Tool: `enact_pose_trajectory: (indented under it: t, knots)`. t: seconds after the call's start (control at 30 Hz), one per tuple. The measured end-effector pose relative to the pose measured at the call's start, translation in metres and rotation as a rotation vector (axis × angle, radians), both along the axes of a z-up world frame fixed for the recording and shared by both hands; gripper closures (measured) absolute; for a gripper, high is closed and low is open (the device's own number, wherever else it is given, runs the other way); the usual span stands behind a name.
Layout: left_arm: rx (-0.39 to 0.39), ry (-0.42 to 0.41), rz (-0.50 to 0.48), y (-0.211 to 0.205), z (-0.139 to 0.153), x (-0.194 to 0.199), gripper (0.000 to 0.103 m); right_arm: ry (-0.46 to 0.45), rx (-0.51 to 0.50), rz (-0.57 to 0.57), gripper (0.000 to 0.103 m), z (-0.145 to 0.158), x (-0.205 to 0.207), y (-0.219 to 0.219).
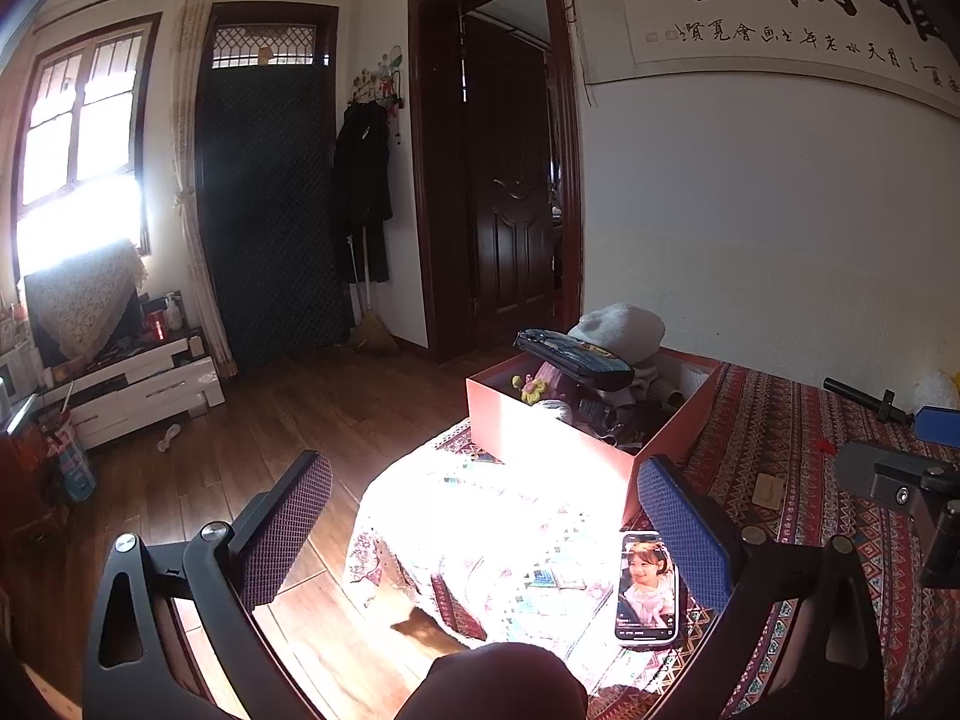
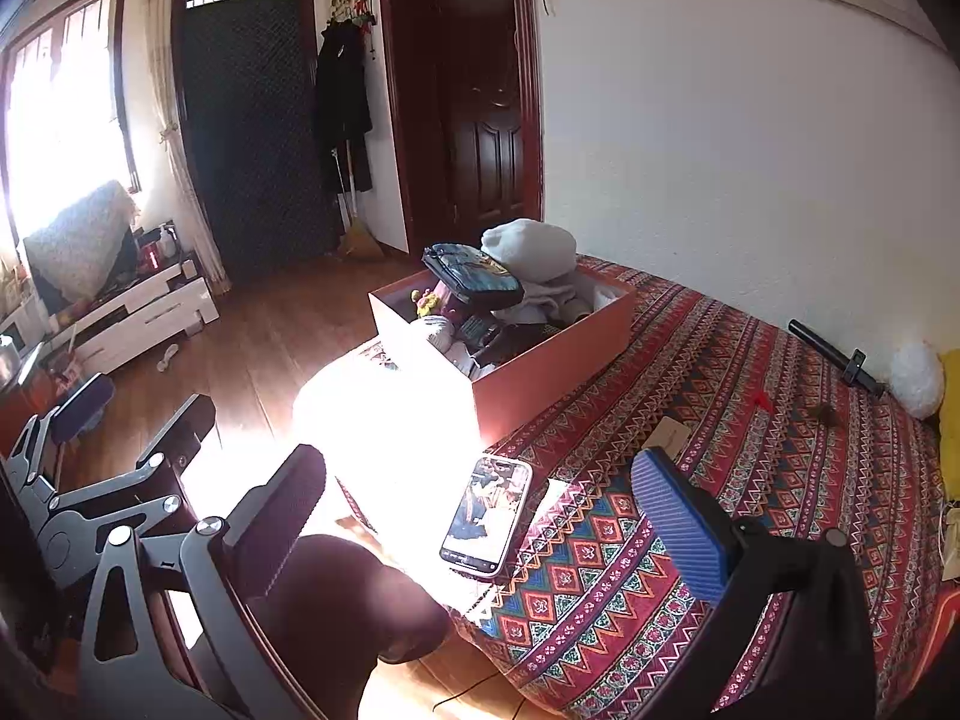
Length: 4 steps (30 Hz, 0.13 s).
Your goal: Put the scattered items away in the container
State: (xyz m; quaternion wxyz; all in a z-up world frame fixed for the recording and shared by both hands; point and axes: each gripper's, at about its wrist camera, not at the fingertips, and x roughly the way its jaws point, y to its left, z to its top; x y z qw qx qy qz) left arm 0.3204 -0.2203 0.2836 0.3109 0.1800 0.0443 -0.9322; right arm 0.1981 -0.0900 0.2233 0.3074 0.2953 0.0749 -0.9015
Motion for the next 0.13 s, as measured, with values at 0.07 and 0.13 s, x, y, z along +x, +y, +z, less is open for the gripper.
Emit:
enact_pose_trajectory:
  t: [0.07,0.13]
  knots:
    - [-0.001,0.003,-0.001,0.0000,0.0005,-0.0001,0.000,0.000,0.002,0.000,0.001,-0.0003,0.0004,0.0000]
    - [-0.001,0.003,-0.003,0.0000,0.0003,0.0006,0.000,0.000,0.003,0.001,0.001,-0.0004,0.0004,0.0004]
